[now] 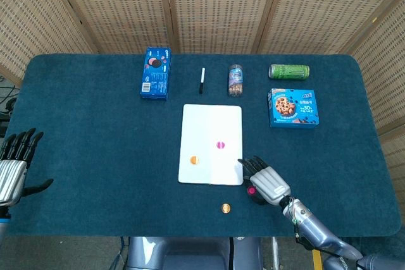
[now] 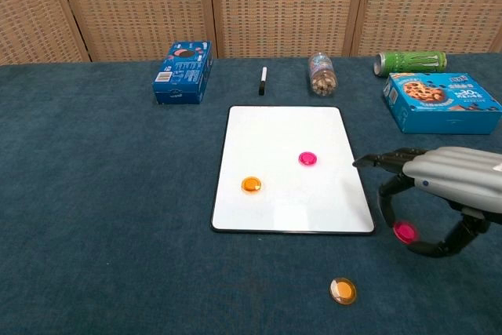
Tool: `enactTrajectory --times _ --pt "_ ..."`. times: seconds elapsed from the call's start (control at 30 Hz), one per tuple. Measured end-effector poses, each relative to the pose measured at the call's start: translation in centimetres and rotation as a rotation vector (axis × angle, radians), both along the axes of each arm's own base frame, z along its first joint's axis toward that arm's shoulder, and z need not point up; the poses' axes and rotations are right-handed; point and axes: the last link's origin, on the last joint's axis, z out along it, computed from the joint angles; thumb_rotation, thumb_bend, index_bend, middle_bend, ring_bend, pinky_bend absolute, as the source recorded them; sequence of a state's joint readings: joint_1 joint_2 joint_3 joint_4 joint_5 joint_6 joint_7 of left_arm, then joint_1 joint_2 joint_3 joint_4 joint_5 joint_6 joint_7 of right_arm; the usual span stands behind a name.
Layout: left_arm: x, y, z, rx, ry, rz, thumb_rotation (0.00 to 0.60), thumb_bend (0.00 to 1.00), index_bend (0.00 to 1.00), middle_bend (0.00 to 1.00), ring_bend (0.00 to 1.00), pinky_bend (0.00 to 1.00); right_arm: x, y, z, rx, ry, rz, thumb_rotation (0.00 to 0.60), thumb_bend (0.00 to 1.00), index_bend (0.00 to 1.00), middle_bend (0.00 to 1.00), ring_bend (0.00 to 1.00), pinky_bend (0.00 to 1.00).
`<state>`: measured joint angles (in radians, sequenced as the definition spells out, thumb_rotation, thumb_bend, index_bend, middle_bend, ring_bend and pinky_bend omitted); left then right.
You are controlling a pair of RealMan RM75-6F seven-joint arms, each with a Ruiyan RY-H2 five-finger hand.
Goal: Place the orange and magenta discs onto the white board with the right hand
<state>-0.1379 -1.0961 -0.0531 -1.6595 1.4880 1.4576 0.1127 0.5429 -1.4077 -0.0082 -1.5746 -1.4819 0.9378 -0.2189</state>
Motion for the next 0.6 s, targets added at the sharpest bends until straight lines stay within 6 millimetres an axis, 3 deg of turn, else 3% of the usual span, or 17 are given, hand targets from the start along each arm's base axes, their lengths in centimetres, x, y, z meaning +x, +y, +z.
enactTrajectory --times 0.23,0.6 --pt "-0.1 0.2 -0.2 0.0 0.003 0.01 0.6 0.0 0.0 0.0 0.0 0.0 3.5 -3.0 -0.3 -0.028 0.004 0.015 0.6 0.39 0.49 0.03 0.0 0.01" --pt "-0.5 0.6 -0.1 0.006 0.009 0.033 0.6 0.0 0.0 0.0 0.0 0.0 9.1 -7.0 -2.9 -0.062 0.053 -0.022 0.6 0.4 0.49 0.03 0.0 0.01"
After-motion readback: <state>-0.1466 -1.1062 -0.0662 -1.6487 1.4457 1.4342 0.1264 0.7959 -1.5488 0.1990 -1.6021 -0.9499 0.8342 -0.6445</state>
